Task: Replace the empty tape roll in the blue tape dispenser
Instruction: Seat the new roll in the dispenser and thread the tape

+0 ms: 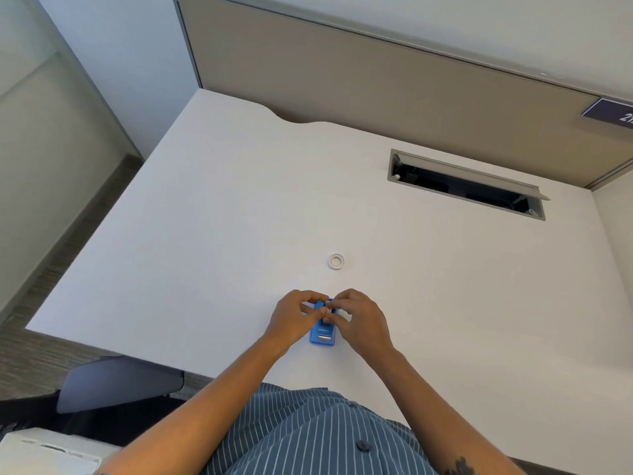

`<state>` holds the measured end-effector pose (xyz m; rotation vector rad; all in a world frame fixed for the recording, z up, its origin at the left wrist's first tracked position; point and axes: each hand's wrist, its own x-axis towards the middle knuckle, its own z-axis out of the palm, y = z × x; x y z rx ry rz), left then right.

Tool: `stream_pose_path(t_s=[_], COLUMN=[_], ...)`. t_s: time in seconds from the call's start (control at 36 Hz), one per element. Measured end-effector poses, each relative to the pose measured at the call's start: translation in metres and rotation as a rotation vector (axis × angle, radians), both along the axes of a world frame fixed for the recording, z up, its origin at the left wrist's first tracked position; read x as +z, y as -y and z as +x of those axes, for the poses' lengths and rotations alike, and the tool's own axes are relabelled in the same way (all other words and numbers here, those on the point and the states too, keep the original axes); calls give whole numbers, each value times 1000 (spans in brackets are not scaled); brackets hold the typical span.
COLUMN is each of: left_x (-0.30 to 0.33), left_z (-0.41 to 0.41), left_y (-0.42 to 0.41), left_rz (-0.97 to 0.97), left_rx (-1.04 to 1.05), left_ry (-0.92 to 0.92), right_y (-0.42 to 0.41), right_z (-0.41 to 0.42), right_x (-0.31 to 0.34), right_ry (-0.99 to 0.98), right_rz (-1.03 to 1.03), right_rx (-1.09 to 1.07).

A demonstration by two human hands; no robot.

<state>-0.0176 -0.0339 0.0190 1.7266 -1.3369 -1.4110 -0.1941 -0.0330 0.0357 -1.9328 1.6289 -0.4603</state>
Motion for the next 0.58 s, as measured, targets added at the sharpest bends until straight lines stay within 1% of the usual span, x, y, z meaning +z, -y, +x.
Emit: stream_pose_path(t_s=[0.19, 0.44, 0.58], left_x=[0, -4, -5], left_z=[0, 6, 5], left_y=[1, -5, -5], left_rz=[-9, -20, -43], left_rx=[-8, -111, -93], left_ry=[10, -26, -20], right_y=[4, 6, 7], right_z=[-2, -2, 0], right_x=[-3, -5, -3], right_ry=[1, 6, -2], right_rz=[5, 15, 17], right_rx=[2, -17, -18])
